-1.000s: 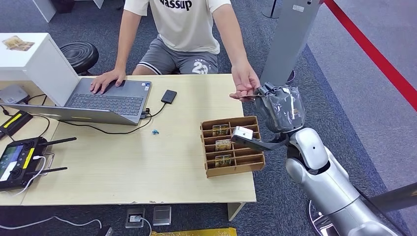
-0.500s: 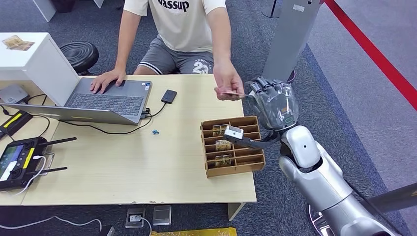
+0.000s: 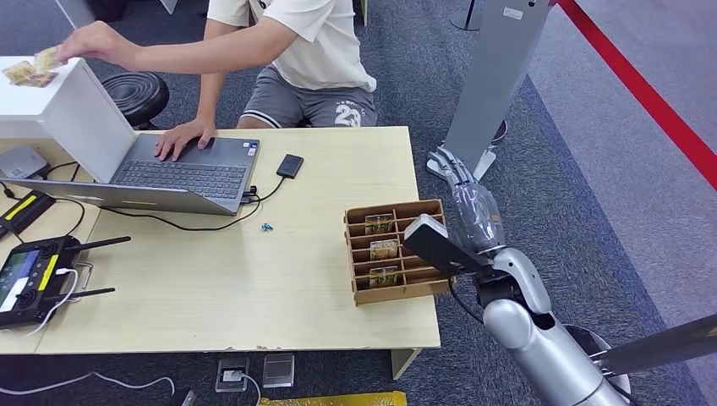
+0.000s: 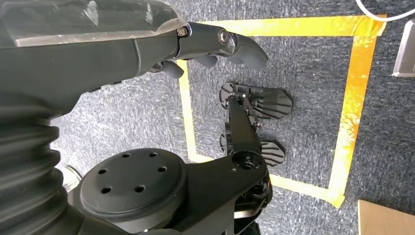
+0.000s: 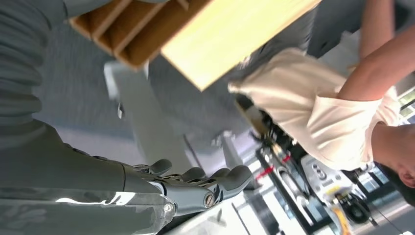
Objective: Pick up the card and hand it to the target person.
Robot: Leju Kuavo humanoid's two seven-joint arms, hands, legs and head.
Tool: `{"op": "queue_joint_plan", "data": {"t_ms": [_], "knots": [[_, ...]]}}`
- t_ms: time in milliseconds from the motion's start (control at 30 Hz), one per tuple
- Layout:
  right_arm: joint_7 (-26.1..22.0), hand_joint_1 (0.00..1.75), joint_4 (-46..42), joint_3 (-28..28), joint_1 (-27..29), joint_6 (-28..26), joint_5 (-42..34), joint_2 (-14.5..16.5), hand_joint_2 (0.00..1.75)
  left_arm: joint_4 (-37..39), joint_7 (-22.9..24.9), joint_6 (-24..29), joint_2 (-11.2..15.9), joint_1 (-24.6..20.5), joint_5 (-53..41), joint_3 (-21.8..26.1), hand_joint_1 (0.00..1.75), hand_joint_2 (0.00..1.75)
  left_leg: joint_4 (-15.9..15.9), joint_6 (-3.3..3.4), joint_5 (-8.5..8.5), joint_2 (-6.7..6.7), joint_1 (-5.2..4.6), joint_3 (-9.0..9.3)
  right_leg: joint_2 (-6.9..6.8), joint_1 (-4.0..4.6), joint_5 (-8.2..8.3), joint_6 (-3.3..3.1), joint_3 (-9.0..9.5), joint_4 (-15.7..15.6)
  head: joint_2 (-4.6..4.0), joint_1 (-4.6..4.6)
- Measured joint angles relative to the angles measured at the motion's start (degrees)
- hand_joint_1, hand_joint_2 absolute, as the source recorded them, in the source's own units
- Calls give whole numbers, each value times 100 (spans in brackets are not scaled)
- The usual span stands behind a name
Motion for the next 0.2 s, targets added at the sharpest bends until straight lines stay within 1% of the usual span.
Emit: {"op": "queue_joint_plan", "data": {"t_ms": [133,200], "knots": [[-50,0,-731,-312,654,154,-1012,-85,175,0,-35,19,-15,14,61,1,0,175,0,1,-1,0,0,1,1,0,0,0,1,-1,0,4],[-39,0,-998,-428,916,168,-1288,-132,175,0,-55,28,-20,18,86,2,0,175,0,1,-1,0,0,0,-1,0,0,0,2,-2,0,6]]}}
